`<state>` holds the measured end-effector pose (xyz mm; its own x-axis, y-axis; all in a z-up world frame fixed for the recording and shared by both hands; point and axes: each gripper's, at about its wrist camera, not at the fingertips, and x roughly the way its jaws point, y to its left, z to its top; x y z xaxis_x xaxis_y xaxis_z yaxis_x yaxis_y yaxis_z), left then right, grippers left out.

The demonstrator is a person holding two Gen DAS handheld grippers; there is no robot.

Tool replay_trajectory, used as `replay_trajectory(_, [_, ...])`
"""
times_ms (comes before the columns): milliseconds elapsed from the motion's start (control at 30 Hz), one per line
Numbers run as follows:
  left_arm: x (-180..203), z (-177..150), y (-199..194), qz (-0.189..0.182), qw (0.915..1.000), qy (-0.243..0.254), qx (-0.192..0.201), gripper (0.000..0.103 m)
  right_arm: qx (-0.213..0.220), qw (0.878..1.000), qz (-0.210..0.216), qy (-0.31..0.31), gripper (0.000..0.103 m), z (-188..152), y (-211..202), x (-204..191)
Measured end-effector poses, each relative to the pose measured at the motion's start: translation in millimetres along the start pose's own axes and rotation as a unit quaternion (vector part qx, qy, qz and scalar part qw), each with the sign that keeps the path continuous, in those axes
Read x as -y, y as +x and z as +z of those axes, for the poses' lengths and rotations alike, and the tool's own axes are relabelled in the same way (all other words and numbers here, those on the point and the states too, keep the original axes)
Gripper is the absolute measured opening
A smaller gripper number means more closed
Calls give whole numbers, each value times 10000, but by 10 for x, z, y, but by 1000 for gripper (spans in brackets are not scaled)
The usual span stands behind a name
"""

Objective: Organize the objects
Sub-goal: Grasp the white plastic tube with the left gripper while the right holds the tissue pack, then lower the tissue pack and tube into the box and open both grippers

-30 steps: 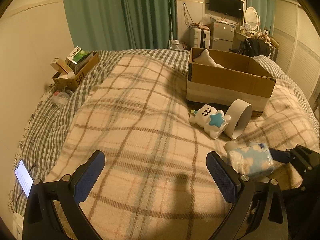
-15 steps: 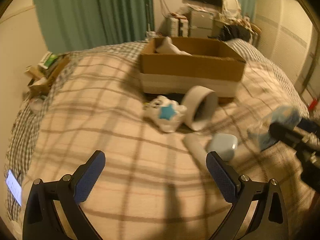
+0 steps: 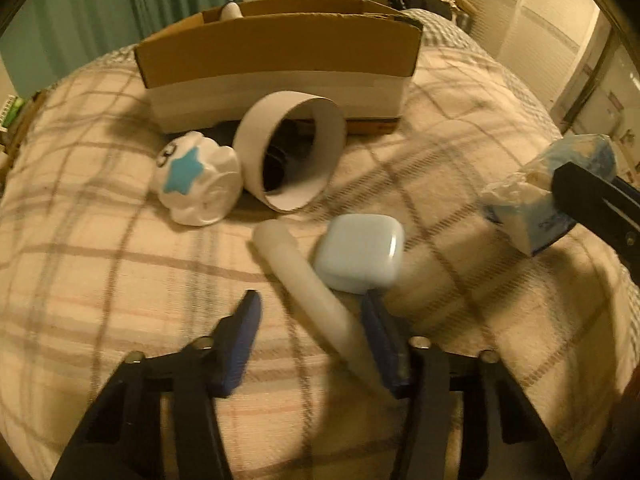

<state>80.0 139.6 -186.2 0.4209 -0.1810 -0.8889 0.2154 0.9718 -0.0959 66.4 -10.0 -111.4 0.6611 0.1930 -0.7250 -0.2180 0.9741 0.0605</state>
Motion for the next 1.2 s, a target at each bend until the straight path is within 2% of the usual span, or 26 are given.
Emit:
replay_trajectory(33, [2, -8, 3, -108, 9999, 11, -12, 26, 16, 10000, -21, -33, 58, -5, -10, -9])
replay_trajectory(67, [10, -14, -1, -197, 9998, 28, -18, 23, 26, 10000, -39, -56, 58, -5, -16, -27])
replay_trajectory(100, [28, -26, -24, -126, 9999, 56, 45, 21, 35, 9999, -54, -78, 58, -10, -26, -42])
replay_trajectory(133, [42, -34, -46, -114, 9999, 69, 81, 11, 45, 9999, -63, -90, 57, -15, -45, -50])
replay_trajectory(167, [40, -42, -76, -91, 9999, 61, 125, 9, 58, 9999, -69, -99, 56, -19, -64, -59])
replay_trajectory(433, [-59, -97, -475, -79, 9979, -160, 615, 7, 117, 9996, -148, -191, 45, -55, -238, -145])
replay_trajectory(767, [-182, -10, -930, -87, 9928, -245, 1168, 6, 379, 9988, -125, -285, 42, 22, -508, -269])
replay_trajectory(1000, [-259, 419, -1299, -164, 9871, -125, 1587, 6, 787, 9950, -130, -597, 42, 441, -737, -366])
replay_trajectory(1200, [-291, 1041, -1573, 10, 9798, 119, 1996, 6, 1206, 9879, -120, -969, 42, 1088, -822, -452])
